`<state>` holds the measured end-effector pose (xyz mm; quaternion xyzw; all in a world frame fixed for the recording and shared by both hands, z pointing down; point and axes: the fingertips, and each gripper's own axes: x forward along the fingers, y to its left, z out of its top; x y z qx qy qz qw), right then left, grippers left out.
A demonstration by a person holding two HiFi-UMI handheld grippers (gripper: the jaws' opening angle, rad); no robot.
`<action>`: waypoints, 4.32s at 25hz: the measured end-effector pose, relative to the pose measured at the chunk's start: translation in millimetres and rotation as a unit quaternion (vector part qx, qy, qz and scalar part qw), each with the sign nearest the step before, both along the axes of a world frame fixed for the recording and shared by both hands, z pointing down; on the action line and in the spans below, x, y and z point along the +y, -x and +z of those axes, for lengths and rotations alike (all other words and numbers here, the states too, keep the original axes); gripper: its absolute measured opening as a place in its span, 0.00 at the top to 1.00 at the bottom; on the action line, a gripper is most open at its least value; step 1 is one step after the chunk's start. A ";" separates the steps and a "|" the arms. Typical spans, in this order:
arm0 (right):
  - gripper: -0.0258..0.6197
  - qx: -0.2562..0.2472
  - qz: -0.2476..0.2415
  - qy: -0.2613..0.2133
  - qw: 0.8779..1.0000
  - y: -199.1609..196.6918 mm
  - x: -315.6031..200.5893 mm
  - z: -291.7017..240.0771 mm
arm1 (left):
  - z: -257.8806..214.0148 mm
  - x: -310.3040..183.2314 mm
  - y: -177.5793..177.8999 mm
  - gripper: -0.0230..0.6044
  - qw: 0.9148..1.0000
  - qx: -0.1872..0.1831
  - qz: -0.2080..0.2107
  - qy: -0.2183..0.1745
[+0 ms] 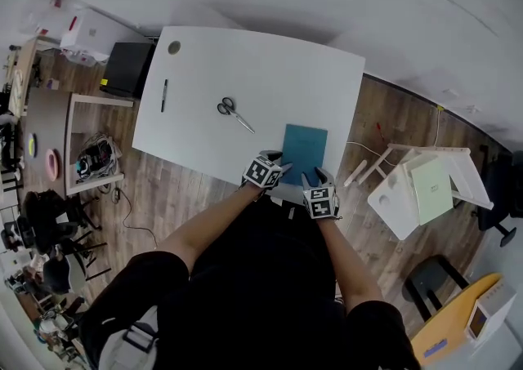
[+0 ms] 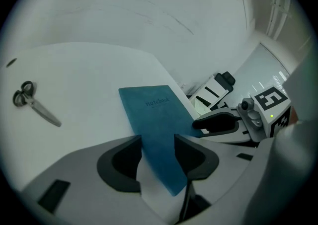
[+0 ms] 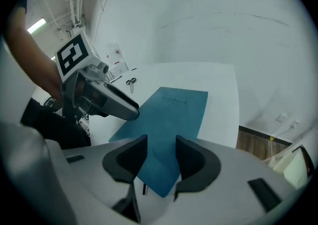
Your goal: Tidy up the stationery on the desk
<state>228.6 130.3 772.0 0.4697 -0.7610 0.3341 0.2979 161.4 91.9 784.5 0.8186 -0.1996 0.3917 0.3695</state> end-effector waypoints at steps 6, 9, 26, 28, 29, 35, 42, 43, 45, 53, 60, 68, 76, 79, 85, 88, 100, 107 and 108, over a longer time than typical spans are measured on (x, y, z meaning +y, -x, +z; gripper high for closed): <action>0.70 0.013 0.014 0.010 1.000 1.1 -13.6 1.6 | 0.3 -25.2 -4.0 0.65 1.000 0.019 0.005 -0.001; 0.70 0.027 0.025 0.018 0.999 6.3 -30.8 3.1 | -0.5 -44.4 -1.7 0.65 0.999 0.023 0.019 -0.011; 0.70 0.030 0.072 0.026 0.997 20.4 -171.4 0.3 | -2.9 -177.3 18.7 0.65 0.996 0.074 -0.057 -0.012; 0.70 0.030 0.073 0.025 0.997 23.2 -184.9 0.4 | -2.7 -195.6 17.8 0.65 0.996 0.069 -0.048 -0.019; 0.70 0.029 0.073 0.025 0.997 24.2 -191.2 0.5 | -3.3 -204.2 16.7 0.65 0.997 0.068 -0.043 -0.022; 0.70 0.029 0.062 0.023 0.997 33.9 -228.1 2.3 | -1.6 -247.6 22.7 0.65 0.996 0.063 -0.053 -0.034; 0.70 0.030 0.046 0.022 0.998 40.8 -270.6 0.9 | -0.3 -279.9 36.4 0.65 0.997 0.045 -0.035 -0.054; 0.70 0.034 0.042 0.021 0.998 41.6 -275.4 1.1 | 0.6 -282.3 38.8 0.65 0.997 0.046 -0.034 -0.055; 0.70 0.035 0.042 0.019 0.998 41.1 -282.7 1.5 | 3.4 -284.9 41.6 0.65 0.997 0.048 -0.036 -0.052; 0.70 0.017 0.053 0.015 0.998 54.4 -308.6 1.2 | -6.9 -315.4 48.4 0.65 0.995 0.052 -0.069 -0.056; 0.70 0.014 0.056 0.012 0.998 64.4 -330.8 -0.2 | -6.7 -333.7 63.3 0.65 0.996 0.046 -0.055 -0.058; 0.70 -0.009 0.080 -0.037 0.996 51.5 -306.3 -32.9 | -35.6 -322.6 116.7 0.65 0.991 0.077 -0.075 -0.082; 0.89 -0.033 0.151 -0.113 0.981 62.3 -216.7 -89.3 | -123.6 -243.2 190.6 0.93 0.955 0.208 -0.171 -0.125; 0.90 -0.042 0.154 -0.117 0.980 79.2 -184.1 -100.6 | -116.4 -201.1 202.7 0.94 0.954 0.219 -0.172 -0.111; 0.90 -0.069 0.111 -0.111 0.985 147.1 -135.2 -99.7 | -105.8 -152.9 228.4 0.94 0.963 0.189 -0.138 -0.136; 0.90 -0.106 0.080 -0.126 0.983 178.0 -113.5 -111.6 | -115.5 -133.3 241.7 0.94 0.963 0.182 -0.137 -0.148; 0.89 -0.133 0.079 -0.116 0.981 233.0 -24.9 -115.7 | -125.1 -50.7 339.7 0.94 0.962 0.111 -0.205 -0.145; 0.89 -0.108 0.064 -0.120 0.985 299.0 -45.4 -127.6 | -126.8 -97.2 398.3 0.94 0.953 0.113 -0.225 -0.167; 0.89 -0.103 0.059 -0.120 0.986 313.4 -55.0 -127.0 | -126.0 -106.0 407.3 0.94 0.952 0.118 -0.228 -0.168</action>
